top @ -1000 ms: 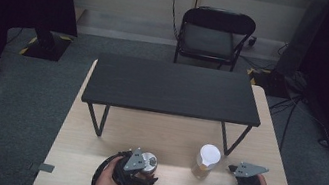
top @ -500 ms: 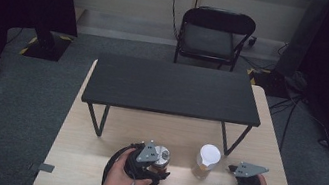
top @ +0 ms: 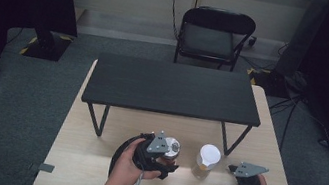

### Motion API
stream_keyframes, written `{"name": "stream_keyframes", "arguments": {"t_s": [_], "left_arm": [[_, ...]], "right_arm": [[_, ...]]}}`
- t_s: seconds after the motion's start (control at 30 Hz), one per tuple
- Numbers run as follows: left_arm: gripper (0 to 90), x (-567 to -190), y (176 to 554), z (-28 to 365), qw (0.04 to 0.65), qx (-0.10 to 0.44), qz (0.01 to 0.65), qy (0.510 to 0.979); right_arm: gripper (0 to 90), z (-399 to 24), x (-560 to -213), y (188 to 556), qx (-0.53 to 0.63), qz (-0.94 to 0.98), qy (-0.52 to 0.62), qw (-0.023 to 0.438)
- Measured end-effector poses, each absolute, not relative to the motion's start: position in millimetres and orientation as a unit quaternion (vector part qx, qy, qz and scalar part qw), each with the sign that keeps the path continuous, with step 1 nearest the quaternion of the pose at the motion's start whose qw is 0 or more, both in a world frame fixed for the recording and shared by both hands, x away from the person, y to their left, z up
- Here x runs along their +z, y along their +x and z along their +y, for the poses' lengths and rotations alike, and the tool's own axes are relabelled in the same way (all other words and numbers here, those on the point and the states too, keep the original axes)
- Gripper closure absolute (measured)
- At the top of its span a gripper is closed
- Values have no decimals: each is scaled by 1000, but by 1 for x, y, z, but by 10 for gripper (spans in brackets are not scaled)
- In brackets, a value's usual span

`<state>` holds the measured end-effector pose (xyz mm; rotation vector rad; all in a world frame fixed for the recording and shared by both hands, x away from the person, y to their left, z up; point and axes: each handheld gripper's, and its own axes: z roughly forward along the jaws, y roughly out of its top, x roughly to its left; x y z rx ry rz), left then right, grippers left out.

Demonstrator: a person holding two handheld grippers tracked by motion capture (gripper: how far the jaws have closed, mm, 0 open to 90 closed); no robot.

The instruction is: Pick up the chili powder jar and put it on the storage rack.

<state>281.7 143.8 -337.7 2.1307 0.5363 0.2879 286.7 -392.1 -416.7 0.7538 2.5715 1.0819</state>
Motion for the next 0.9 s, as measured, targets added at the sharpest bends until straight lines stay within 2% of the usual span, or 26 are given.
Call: {"name": "stream_keyframes", "arguments": {"t_s": [0.9], "left_arm": [[309,-269,305,137,447,120,210,861]], "right_arm": [[0,-392,-417,287,371,883,259,126]]}}
